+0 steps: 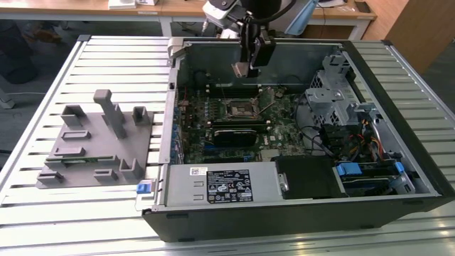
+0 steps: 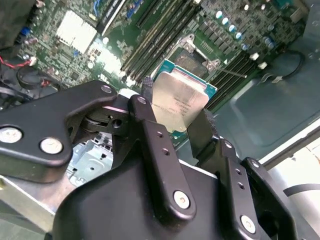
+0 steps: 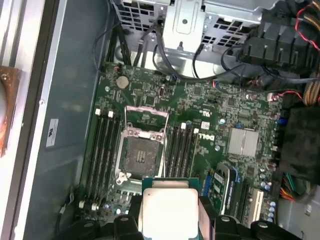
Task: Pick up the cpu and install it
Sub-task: 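Place the cpu into insertion slot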
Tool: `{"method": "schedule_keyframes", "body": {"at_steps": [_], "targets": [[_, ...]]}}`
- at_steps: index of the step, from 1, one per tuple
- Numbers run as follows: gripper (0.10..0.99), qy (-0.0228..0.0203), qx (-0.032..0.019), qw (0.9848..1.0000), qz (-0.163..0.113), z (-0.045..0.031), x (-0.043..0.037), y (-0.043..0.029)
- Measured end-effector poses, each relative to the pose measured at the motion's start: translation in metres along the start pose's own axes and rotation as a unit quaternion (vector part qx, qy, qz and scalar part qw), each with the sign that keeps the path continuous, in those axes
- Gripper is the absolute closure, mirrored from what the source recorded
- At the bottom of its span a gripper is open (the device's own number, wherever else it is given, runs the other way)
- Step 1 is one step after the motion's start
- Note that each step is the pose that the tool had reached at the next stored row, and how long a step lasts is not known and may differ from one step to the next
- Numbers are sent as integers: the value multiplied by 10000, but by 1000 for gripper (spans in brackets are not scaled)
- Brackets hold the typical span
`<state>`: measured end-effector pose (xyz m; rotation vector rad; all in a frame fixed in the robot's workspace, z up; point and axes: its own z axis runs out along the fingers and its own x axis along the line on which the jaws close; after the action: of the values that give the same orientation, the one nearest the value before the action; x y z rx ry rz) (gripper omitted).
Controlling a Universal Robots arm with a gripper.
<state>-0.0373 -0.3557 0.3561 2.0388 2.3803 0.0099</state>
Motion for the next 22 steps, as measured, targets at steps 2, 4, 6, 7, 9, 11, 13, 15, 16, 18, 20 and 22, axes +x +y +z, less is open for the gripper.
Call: {"method": "schedule_keyframes", "body": {"at_steps": [2,4,6,7,9,11,13,15,16,18,20,22], "targets": [[557,1,4,10000,0,37,20,47],[557,8,6,10000,17,75,27,70],[557,6,7,9999,131,106,28,71],[557,6,7,9998,217,121,28,71],[557,4,7,9993,371,150,28,71],[557,2,8,9990,444,182,34,73],[557,3,7,9990,451,220,55,82],[557,4,7,9990,451,257,69,88],[557,4,7,9990,451,274,75,90],[557,4,7,9990,450,312,87,96],[557,3,7,9990,452,348,91,100],[557,3,7,9990,456,384,96,104]]}}
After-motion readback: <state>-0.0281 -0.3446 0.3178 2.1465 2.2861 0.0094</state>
